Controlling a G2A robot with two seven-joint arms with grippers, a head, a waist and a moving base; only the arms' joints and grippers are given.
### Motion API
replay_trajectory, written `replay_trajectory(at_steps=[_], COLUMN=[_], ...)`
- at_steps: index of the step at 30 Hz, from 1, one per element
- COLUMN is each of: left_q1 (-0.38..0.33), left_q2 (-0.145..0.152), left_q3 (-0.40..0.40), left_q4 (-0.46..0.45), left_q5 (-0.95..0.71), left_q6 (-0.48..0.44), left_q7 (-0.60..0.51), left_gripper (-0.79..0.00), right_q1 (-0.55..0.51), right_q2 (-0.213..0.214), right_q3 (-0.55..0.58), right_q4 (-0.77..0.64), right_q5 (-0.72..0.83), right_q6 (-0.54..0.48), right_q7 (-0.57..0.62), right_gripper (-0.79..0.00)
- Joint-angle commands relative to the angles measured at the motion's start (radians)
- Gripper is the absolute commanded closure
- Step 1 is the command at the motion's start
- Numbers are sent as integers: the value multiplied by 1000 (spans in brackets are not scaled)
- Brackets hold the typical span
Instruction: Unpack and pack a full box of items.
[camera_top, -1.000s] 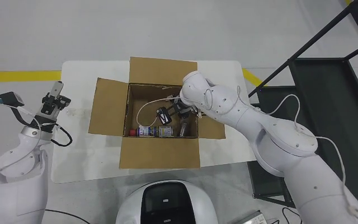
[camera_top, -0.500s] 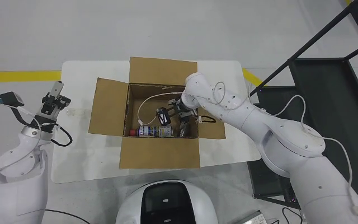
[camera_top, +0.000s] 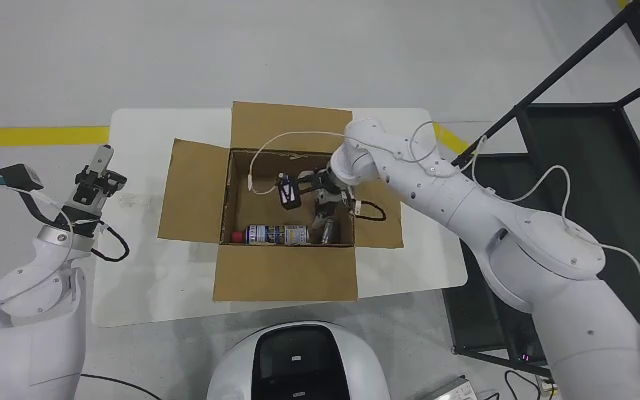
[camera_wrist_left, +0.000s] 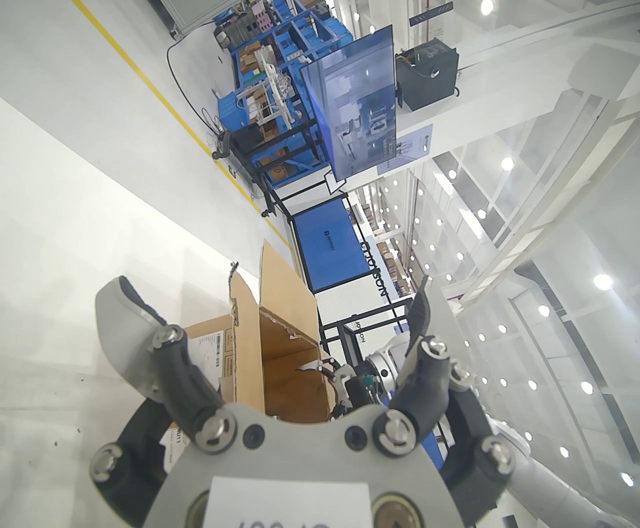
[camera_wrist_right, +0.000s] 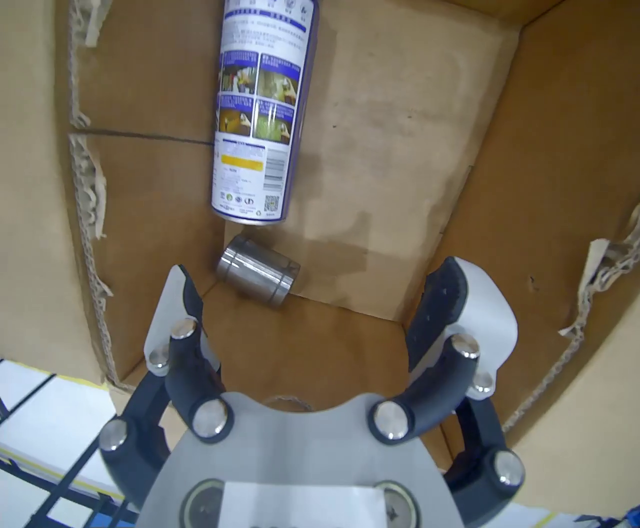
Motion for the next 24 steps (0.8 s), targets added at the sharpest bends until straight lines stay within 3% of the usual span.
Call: replay_trajectory(at_steps=[1, 13, 19, 24], left_q1=[0, 7, 4, 1], left_q2=[0, 2, 7, 11], left_q3=[0, -3, -15, -18], left_q4=[0, -7, 0, 6], left_q5=[0, 14, 29, 48], left_q6=[0, 22, 36, 46], left_q7=[0, 11, 1, -24], left_gripper=[-785, -785, -785, -785], right_q1=[-6, -26, -60, -62], right_q2=[-1, 17, -1, -4], right_q3=[10, 73, 77, 78], right_q4=[-1, -54, -55, -52], right_q5=[28, 91, 178, 187], right_q6=[26, 120, 202, 209], right_q7=[9, 73, 124, 128], right_gripper=[-785, -785, -785, -785])
